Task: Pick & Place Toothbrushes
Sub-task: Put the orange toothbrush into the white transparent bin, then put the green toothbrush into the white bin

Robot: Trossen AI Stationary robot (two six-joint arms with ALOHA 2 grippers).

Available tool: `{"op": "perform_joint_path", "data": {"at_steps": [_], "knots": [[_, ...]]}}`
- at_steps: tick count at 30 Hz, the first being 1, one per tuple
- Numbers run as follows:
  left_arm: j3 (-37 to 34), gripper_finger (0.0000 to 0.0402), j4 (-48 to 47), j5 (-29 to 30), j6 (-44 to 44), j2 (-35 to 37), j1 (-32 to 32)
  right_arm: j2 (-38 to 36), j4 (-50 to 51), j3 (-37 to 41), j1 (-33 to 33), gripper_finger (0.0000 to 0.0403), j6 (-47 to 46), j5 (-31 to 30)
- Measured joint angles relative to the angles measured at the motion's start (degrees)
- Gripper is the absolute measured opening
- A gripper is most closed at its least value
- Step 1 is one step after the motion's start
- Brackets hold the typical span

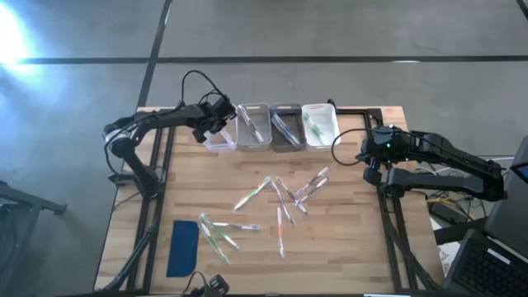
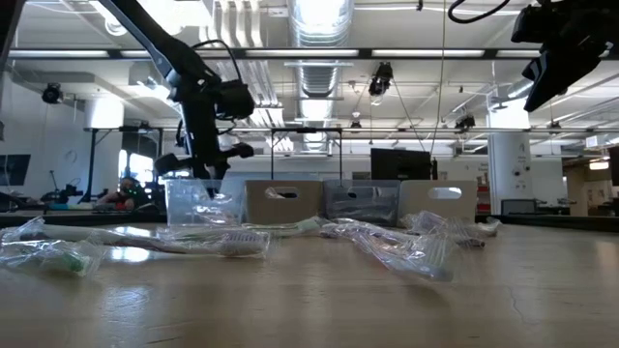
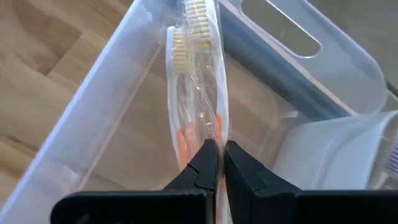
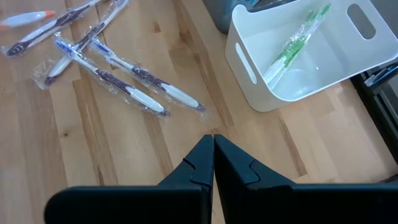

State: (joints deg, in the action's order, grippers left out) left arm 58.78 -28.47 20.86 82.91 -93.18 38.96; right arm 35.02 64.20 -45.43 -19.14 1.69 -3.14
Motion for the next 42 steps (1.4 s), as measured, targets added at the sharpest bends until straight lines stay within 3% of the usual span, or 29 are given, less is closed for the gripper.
{"op": "perform_joint_path", "data": {"at_steps": [13, 28, 38, 42], "knots": [[0.0, 0.0035, 1.1, -0.9, -0.8, -1.6, 1.2, 0.0, 0.0, 0.0, 0.0, 0.0008, 0.0, 0.0], [0.1, 0.0151, 2.9, -6.9, -4.4, 0.3, 1.6, 0.0, 0.0, 0.0, 0.0, 0.0008, 0.0, 0.0], [0.2, 0.0152, 25.1, -5.8, -22.4, 11.9, -4.5, 0.0, 0.0, 0.0, 0.0, 0.0008, 0.0, 0.0], [1.8, 0.0136, 26.2, -5.8, -31.0, 16.0, -10.2, 0.0, 0.0, 0.0, 0.0, 0.0008, 0.0, 0.0]]}}
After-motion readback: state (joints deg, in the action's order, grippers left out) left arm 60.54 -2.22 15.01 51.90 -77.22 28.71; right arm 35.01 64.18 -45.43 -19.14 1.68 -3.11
